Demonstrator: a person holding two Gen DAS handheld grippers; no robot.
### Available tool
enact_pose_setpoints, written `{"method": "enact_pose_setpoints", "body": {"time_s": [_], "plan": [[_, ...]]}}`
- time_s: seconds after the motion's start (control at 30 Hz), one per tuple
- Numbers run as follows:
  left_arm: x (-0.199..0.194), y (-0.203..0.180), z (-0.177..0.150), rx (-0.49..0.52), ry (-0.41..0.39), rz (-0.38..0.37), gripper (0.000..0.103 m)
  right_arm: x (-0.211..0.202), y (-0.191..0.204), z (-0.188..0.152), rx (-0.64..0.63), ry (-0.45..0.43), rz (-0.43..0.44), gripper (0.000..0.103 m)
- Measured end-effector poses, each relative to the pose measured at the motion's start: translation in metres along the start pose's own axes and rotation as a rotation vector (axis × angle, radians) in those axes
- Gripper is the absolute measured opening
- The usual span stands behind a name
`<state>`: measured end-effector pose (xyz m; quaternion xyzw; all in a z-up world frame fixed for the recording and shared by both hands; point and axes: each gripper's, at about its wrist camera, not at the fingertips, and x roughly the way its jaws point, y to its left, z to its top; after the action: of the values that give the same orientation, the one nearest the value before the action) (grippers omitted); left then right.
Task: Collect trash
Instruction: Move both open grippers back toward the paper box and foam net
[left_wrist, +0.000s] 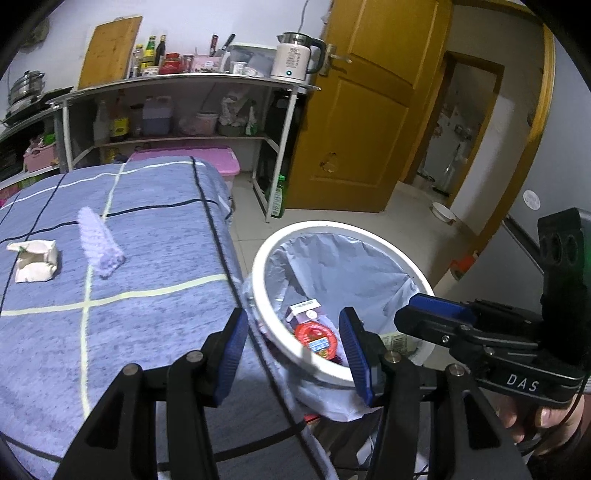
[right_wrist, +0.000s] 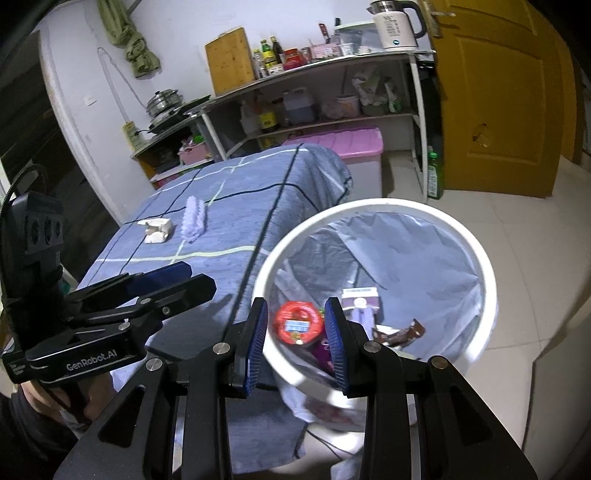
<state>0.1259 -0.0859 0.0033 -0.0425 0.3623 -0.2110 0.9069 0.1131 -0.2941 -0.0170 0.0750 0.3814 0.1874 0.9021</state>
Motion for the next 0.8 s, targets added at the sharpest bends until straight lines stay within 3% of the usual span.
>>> {"method": "enact_pose_setpoints", "body": {"time_s": [0.8], "plan": [[-0.045,0.062,-0.023,-0.107,-0.065,0.134,0.053,0.026,0.060,0.005,-0.113,0.038,0.087,0.033]]}}
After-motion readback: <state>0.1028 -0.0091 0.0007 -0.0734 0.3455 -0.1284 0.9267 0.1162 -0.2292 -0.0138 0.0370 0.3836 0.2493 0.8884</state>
